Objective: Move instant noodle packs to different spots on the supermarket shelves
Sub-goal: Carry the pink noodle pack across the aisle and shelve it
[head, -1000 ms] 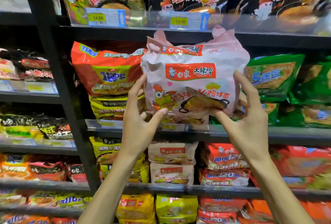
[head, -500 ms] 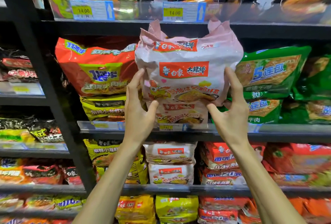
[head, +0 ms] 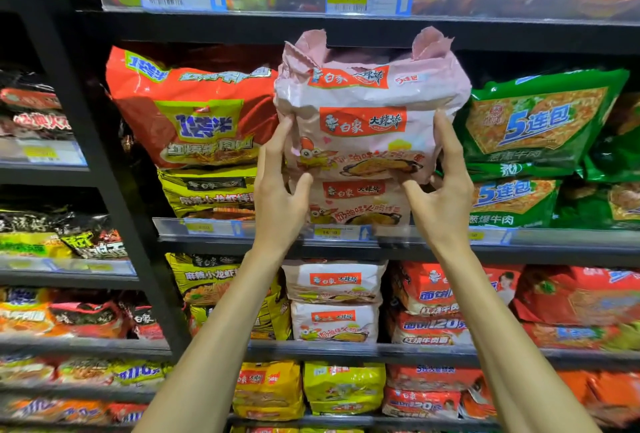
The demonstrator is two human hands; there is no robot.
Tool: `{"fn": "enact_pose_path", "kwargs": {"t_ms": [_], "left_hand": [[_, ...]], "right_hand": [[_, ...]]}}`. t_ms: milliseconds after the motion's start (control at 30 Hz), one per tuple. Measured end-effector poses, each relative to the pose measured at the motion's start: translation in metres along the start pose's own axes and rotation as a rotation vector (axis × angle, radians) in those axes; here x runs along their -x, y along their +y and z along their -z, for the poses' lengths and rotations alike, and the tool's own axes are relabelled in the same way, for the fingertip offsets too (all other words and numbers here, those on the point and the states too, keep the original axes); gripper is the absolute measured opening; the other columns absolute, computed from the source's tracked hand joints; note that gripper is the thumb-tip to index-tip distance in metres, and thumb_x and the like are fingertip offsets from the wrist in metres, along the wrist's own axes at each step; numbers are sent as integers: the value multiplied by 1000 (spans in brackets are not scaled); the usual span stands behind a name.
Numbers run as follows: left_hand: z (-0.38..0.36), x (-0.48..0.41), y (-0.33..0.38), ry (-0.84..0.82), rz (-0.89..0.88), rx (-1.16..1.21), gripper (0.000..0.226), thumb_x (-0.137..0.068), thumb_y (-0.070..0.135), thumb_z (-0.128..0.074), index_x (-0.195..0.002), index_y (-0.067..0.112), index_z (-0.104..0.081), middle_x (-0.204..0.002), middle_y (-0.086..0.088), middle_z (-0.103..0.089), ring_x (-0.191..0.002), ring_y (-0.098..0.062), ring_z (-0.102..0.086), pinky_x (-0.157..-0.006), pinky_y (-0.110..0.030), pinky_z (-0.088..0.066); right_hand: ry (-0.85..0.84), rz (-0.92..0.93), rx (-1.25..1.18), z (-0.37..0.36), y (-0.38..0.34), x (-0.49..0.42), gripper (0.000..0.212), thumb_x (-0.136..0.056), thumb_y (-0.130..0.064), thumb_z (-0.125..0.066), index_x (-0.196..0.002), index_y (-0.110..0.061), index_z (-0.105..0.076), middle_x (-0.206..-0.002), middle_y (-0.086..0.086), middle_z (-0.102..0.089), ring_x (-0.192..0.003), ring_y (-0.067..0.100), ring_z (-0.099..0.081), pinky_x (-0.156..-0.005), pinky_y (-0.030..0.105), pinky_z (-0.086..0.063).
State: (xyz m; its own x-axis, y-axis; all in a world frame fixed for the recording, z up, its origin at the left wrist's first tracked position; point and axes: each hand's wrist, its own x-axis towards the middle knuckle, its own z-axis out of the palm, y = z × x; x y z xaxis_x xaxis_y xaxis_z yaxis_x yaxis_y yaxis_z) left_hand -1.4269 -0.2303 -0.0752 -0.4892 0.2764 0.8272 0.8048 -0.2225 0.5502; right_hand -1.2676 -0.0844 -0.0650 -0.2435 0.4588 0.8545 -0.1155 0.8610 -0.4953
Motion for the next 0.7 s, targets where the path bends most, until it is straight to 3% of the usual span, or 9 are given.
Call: {"fn": "enact_pose_path", "kwargs": {"t_ms": [133,267,433,467,533,600,700], "left_hand": [[-8,-4,-3,-5,-5,-24,78,-89,-9,-65,-153,21,-32,-146,32,-30,-136,23,-26,-115,-6,-24],[-10,-10,-5,-14,-14,-38,74,-91,-5,-68,-156,10,-36,-147,29,-33,-134,26,-27,-111,-2,-24],[-8,-16,-11,4,-43,-110,74,-92,3,-72,-157,12,-36,-149,27,-33,-133,28,-25,-109,0,-24],[-8,-16,-13,4,-43,-135,74,-92,5,-72,-157,13,-36,-148,25,-34,-132,30,-25,-106,3,-24],[-7,-17,-15,-12,-38,-164,75,-93,10,-72,-158,15,-35,-146,21,-35,-127,33,-25,-99,7,-26],[-5,-19,-18,-40,-28,-158,76,-95,14,-71,-160,19,-32,-143,25,-35,-125,33,-27,-98,4,-31],[1,-26,-22,-95,-3,-140,79,-95,19,-73,-160,26,-30,-147,35,-31,-133,27,-25,-107,-1,-30]], "right_hand": [[6,-24,-28,0,6,-4,99,-76,16,-61,-149,-44,-30,-149,-34,-33,-142,12,-41,-98,52,-52],[-6,-43,-31,-3,7,-10,92,-80,8,-65,-152,-37,-32,-150,-36,-33,-126,17,-52,-99,55,-51],[-33,-26,-59,-4,9,-19,87,-81,5,-71,-153,-26,-34,-153,-24,-36,-144,9,-38,-103,56,-48],[-43,-34,-55,-5,9,-20,87,-81,4,-72,-154,-25,-34,-154,-22,-36,-145,8,-37,-106,53,-46],[-63,-36,-21,-5,8,-21,86,-83,2,-73,-154,-22,-32,-156,-16,-35,-145,2,-32,-116,32,-37],[-82,-28,6,-4,7,-22,85,-84,0,-73,-155,-20,-31,-158,-14,-33,-146,0,-29,-117,18,-29],[-144,-56,-19,0,13,-26,87,-85,-5,-75,-156,-27,-29,-160,-14,-32,-147,5,-31,-119,36,-34]]}}
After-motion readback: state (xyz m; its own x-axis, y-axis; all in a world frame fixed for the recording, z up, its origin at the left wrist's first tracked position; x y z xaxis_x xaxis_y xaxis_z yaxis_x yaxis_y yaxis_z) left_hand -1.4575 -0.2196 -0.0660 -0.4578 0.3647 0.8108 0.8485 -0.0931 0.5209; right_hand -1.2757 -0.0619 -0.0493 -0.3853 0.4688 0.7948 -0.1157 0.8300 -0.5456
